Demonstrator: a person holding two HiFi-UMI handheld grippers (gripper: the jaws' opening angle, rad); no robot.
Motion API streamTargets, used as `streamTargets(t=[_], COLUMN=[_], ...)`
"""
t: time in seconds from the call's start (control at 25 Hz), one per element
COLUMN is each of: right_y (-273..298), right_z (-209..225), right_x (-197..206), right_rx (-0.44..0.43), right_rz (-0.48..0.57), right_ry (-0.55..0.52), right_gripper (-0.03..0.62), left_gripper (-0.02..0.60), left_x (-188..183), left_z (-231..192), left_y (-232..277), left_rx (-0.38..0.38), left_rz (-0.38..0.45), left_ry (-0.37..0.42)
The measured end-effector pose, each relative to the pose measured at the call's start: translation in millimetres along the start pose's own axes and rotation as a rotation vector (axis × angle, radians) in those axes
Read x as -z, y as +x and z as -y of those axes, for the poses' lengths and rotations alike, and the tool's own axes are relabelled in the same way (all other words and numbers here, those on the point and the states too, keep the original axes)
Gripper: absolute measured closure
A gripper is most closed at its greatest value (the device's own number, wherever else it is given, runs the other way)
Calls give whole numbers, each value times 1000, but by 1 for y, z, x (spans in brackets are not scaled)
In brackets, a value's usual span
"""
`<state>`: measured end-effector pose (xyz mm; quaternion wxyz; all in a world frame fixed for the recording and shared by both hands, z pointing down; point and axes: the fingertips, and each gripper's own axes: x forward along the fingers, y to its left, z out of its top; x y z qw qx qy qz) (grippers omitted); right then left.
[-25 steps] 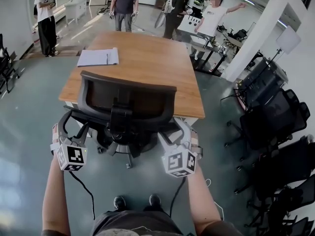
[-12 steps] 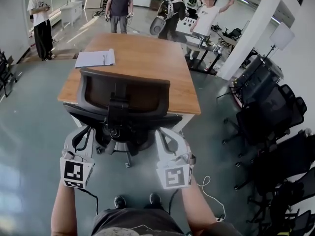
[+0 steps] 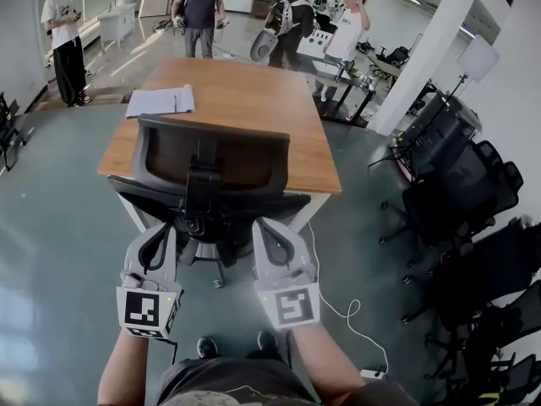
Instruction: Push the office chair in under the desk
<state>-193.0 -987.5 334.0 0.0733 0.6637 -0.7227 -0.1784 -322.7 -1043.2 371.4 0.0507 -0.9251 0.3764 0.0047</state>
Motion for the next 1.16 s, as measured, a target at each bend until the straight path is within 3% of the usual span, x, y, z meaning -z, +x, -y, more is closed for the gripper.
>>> streamTargets(t=[0.4,1.16], right_y=[1,-6], right_z=[-14,-7], right_x=[26,33], right_rx=[-35,-19], right_rz=[-111,-146], right_ry=[-5,5], right_gripper=[602,602], left_gripper=[564,563], left_x=[10,6], left_z=[2,4], left_y=[-1,0], left_rx=[30,31], left_rz=[-46,-38], left_ry=[-15,-30])
